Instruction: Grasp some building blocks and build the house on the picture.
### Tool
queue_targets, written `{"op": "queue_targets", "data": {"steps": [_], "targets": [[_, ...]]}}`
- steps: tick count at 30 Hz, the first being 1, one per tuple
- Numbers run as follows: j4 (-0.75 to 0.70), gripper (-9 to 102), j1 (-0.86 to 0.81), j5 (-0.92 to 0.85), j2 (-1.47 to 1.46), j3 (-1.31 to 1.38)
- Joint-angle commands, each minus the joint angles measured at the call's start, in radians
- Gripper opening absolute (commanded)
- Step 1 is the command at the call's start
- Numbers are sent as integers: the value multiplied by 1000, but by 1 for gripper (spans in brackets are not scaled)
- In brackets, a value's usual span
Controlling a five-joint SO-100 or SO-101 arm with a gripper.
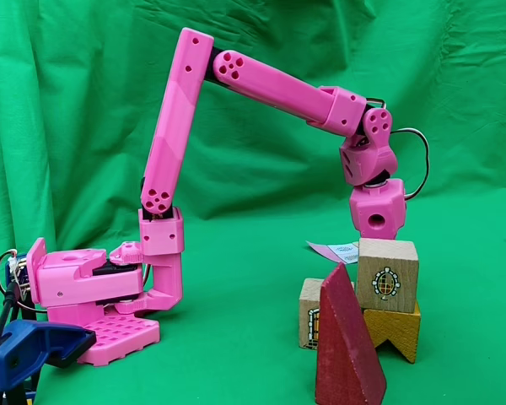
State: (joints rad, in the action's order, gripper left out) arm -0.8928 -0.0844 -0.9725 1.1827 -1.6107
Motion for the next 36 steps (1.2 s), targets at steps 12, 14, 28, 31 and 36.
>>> {"op": "queue_targets", "data": {"steps": [12,14,28,31,36], "targets": [[2,22,-6,0,5,38],[2,20,-9,-3,5,38],[-9,20,-11,2,106,67],[-14,20,2,6,146,94],[-14,20,2,0,193,95]]}}
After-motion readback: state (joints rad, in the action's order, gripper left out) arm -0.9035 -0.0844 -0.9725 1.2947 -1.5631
